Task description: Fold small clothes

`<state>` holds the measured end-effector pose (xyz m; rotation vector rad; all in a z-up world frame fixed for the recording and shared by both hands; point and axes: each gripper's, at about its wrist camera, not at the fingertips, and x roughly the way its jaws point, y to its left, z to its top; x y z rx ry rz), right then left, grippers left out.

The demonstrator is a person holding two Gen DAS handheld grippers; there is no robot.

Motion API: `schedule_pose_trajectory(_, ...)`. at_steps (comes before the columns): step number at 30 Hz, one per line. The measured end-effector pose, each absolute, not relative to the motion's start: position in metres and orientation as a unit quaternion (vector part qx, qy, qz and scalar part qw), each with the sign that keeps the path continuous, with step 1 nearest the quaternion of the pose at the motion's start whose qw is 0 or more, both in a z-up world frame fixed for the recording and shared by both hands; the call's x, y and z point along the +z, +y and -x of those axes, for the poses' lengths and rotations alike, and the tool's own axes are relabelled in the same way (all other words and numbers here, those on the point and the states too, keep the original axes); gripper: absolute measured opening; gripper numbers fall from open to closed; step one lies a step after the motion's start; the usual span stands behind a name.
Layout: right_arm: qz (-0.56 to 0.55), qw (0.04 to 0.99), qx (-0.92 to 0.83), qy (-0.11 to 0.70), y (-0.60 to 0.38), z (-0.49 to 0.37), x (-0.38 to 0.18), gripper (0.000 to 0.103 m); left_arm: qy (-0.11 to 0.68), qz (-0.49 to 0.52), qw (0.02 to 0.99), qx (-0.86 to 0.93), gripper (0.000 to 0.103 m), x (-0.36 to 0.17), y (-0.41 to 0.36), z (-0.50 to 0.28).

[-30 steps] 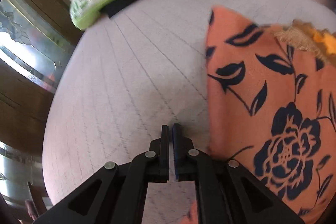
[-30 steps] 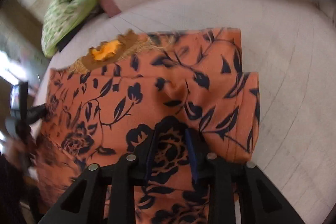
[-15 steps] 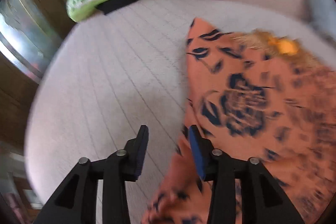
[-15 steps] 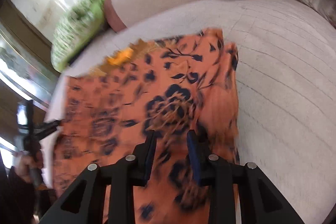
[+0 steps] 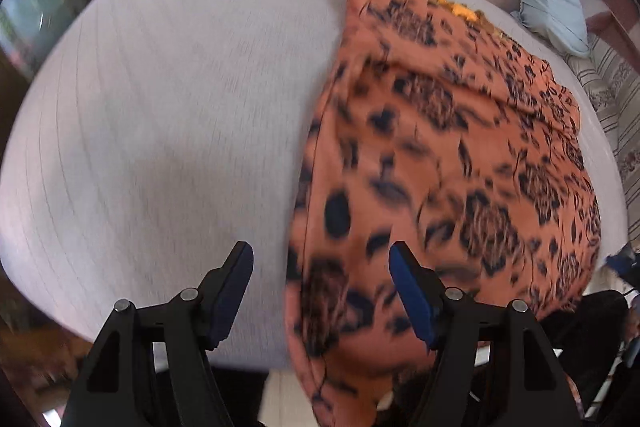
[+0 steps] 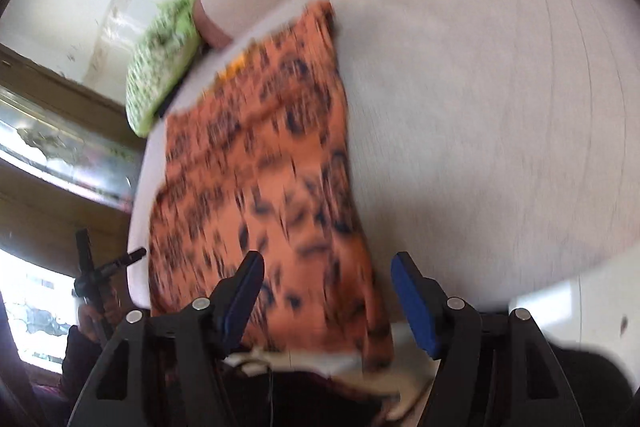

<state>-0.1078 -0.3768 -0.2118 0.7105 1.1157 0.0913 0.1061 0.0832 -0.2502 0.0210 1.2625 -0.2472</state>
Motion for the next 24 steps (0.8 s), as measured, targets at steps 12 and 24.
schedule_pose_trajectory(12, -0.276, 0.728, 0.022, 0.628, -0.341, 0.104, -0.270, 0.081, 0.574, 0.029, 0.808, -0.126, 0.071, -0.253, 0.109, -0.084)
schedule_pose_trajectory(24, -0.207, 0.753, 0.113, 0.615, -0.286, 0.116, -0.233, 0.009, 0.558, 0.035, 0.821, -0.115, 0.071, -0.237, 0.127, -0.075)
